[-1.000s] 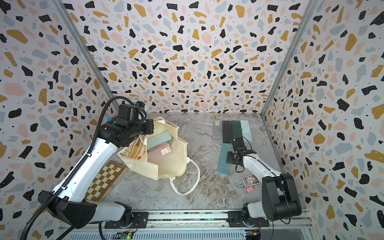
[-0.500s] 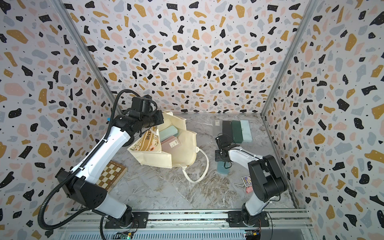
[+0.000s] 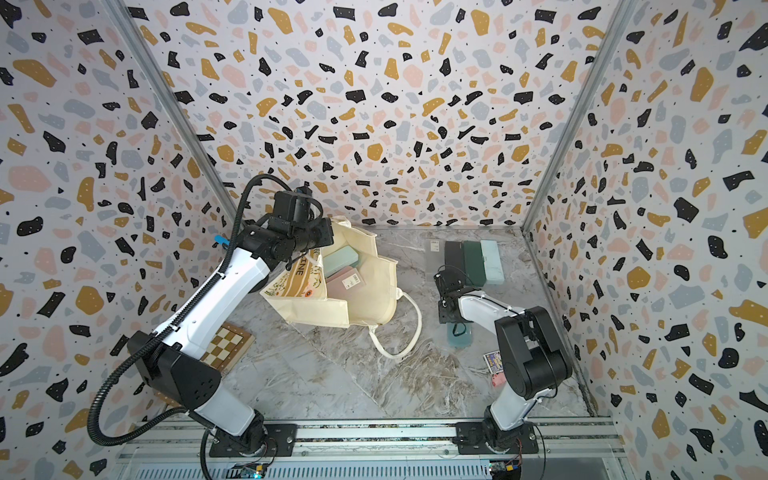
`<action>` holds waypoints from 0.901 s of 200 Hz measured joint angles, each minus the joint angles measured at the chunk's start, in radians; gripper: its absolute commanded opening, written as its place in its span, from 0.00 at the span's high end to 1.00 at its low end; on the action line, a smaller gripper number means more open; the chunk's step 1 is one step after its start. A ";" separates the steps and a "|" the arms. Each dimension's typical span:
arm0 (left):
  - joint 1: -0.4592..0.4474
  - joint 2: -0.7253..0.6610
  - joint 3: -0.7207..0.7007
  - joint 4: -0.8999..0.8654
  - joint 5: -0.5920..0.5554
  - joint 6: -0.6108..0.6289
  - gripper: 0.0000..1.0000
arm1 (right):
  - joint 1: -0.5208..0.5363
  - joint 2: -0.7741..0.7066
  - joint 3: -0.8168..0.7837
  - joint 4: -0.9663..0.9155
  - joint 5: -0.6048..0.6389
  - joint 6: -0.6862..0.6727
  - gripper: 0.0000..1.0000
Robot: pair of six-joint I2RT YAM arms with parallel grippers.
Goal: Take out the pencil case from the canvas bag
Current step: Place the pencil case at the center of the board.
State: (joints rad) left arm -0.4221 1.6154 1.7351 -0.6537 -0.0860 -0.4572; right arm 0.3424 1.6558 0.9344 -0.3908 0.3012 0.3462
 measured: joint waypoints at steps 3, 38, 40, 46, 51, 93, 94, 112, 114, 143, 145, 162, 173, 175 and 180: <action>0.000 -0.002 0.000 -0.002 -0.002 0.005 1.00 | -0.005 0.000 0.000 0.000 0.000 -0.004 0.40; 0.000 -0.010 0.000 -0.014 -0.002 0.037 1.00 | -0.069 0.000 0.000 -0.005 0.001 -0.043 0.48; 0.000 -0.011 0.000 -0.014 -0.001 0.039 1.00 | -0.072 0.000 0.000 -0.005 0.002 -0.045 0.49; 0.000 -0.011 0.000 -0.016 0.000 0.042 1.00 | -0.083 0.000 0.000 -0.005 0.002 -0.050 0.49; 0.000 -0.013 0.000 -0.018 0.000 0.044 1.00 | -0.091 0.000 0.000 -0.006 0.003 -0.055 0.49; 0.000 -0.013 -0.001 -0.019 0.023 0.047 1.00 | -0.153 0.019 0.019 -0.009 0.031 -0.079 0.49; 0.000 -0.013 -0.001 -0.019 0.024 0.047 1.00 | -0.154 0.020 0.019 -0.009 0.033 -0.080 0.49; 0.000 -0.013 -0.001 -0.019 0.037 0.046 1.00 | -0.175 0.027 0.025 -0.009 0.049 -0.087 0.49; 0.000 -0.013 -0.001 -0.019 0.037 0.046 1.00 | -0.177 0.029 0.026 -0.009 0.051 -0.087 0.49; 0.000 -0.013 -0.001 -0.019 0.045 0.046 1.00 | -0.197 0.057 0.050 -0.010 0.090 -0.104 0.50; 0.000 -0.013 -0.001 -0.019 0.045 0.046 1.00 | -0.198 0.059 0.052 -0.010 0.092 -0.105 0.50; 0.000 -0.013 -0.001 -0.019 0.045 0.047 1.00 | -0.200 0.088 0.076 -0.011 0.126 -0.113 0.50; 0.000 -0.014 -0.001 -0.019 0.045 0.047 1.00 | -0.200 0.102 0.087 -0.013 0.142 -0.116 0.48; 0.000 -0.014 -0.001 -0.019 0.045 0.047 1.00 | -0.200 0.103 0.088 -0.013 0.143 -0.116 0.47; 0.000 -0.014 -0.001 -0.020 0.045 0.047 1.00 | -0.199 0.105 0.088 -0.014 0.145 -0.116 0.44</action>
State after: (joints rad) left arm -0.4221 1.6009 1.7340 -0.6739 -0.0414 -0.4107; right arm 0.1432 1.7611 1.0222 -0.4049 0.4465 0.2306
